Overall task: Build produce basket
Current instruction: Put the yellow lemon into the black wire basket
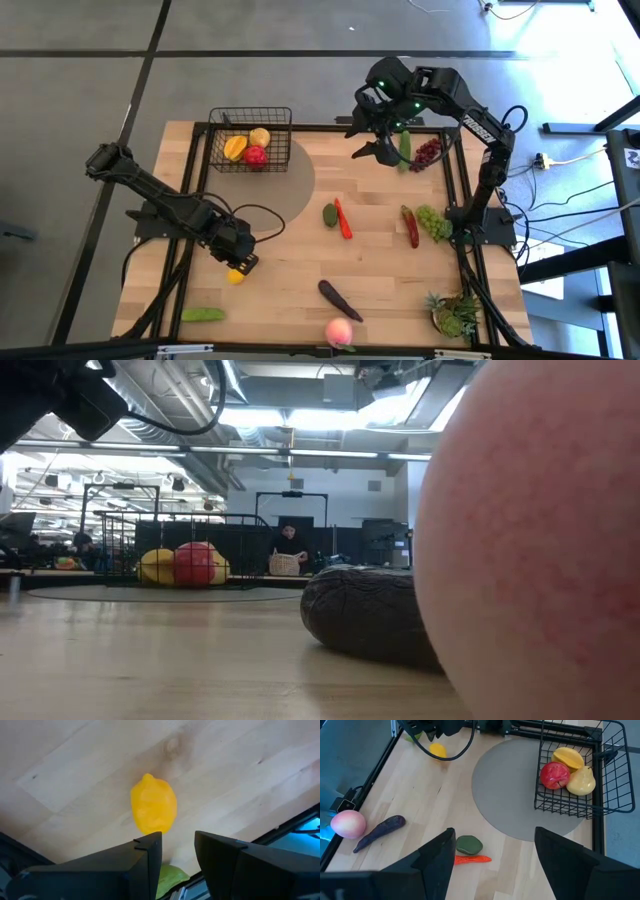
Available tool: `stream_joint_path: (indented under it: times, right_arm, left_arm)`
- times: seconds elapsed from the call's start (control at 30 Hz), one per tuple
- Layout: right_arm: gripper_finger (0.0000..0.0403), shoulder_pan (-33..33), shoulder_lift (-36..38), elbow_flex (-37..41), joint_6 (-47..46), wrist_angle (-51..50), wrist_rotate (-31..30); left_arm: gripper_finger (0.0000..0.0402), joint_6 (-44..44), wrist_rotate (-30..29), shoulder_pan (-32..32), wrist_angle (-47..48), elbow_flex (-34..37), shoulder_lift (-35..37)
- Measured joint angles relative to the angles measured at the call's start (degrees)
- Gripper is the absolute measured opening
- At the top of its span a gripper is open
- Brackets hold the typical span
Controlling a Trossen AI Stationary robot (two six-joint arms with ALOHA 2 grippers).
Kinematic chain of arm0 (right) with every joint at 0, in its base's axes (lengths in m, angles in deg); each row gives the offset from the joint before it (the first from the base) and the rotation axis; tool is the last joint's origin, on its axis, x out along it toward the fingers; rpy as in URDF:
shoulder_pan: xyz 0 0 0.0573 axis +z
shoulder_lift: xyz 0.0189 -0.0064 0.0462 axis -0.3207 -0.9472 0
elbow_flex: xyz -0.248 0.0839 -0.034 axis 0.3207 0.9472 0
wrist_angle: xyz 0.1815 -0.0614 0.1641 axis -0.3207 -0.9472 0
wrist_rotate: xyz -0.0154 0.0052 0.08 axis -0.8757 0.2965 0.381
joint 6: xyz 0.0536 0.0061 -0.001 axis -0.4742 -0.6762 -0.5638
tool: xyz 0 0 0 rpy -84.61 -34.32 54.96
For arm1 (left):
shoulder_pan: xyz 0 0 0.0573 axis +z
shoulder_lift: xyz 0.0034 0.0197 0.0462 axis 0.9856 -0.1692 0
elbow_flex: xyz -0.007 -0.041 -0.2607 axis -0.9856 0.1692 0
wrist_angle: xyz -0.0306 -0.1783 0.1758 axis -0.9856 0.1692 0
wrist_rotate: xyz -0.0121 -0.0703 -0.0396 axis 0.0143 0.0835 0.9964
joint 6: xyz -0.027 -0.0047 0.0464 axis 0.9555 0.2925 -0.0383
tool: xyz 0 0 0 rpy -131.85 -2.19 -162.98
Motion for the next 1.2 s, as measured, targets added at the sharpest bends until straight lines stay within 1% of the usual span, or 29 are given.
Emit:
stream_joint_path:
  times: [0.17, 0.27, 0.37, 0.57, 0.67, 0.77, 0.87, 1.0, 1.2]
  right_arm:
    - [0.0262, 0.0, 0.0, 0.0, 0.0, 0.0, 0.0]
    - [0.0262, 0.0, 0.0, 0.0, 0.0, 0.0, 0.0]
    - [0.0262, 0.0, 0.0, 0.0, 0.0, 0.0, 0.0]
    - [0.0262, 0.0, 0.0, 0.0, 0.0, 0.0, 0.0]
    - [0.0262, 0.0, 0.0, 0.0, 0.0, 0.0, 0.0]
    - [0.0262, 0.0, 0.0, 0.0, 0.0, 0.0, 0.0]
    - [0.0262, 0.0, 0.0, 0.0, 0.0, 0.0, 0.0]
    - [0.0262, 0.0, 0.0, 0.0, 0.0, 0.5, 0.0]
    - [0.0262, 0.0, 0.0, 0.0, 0.0, 1.6, 0.0]
  left_arm:
    - [0.0108, 0.0, -0.1, 0.0, 0.3, 0.0, 0.0]
    - [0.0124, -0.1, -0.6, 0.0, 0.6, 0.0, 0.0]
    - [0.0155, -0.8, -1.1, 0.0, 0.7, 0.0, 0.0]
    - [0.0230, -0.9, -1.1, -0.3, 1.6, 0.0, 0.0]
    - [0.0251, -0.9, -2.8, -1.9, 1.4, 0.4, 0.0]
    - [0.0257, 1.8, -3.7, -3.2, 0.7, 2.3, -0.8]
    - [0.0257, 3.3, -4.3, -3.2, -2.0, 3.6, -2.0]
    - [0.0258, 0.7, -4.7, -3.3, -4.1, 5.2, -4.0]
    - [0.0258, 0.5, -4.8, -3.3, -6.3, 5.2, -7.5]
